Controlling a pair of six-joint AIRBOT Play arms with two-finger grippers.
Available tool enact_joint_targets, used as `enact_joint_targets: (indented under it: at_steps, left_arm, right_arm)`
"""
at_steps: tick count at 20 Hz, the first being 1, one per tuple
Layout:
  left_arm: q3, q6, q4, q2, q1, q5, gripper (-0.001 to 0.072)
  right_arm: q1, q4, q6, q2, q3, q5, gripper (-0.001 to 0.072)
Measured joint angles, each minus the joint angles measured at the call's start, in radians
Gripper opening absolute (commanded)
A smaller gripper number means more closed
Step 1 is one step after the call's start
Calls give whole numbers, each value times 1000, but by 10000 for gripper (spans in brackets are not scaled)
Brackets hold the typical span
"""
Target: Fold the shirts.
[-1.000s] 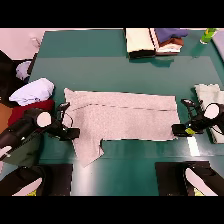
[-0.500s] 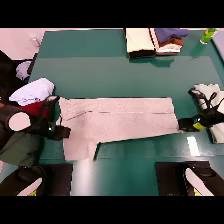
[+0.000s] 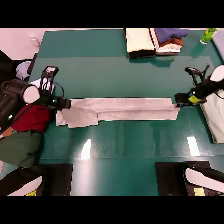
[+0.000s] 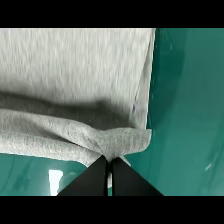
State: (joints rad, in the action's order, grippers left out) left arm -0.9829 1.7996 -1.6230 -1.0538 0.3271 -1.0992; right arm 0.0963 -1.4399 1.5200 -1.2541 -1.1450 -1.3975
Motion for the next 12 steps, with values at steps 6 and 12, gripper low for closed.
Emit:
enact_joint_targets:
  at_steps: [6, 12]
  left_arm:
    - [-29, -66, -11, -169, -37, 200, 25]
    - [-42, -77, 22, -207, -43, 285, 409]
  right_arm:
    - [0, 4, -1, -229, -189, 10, 16]
    - [1, 84, -9, -324, -275, 62, 459]
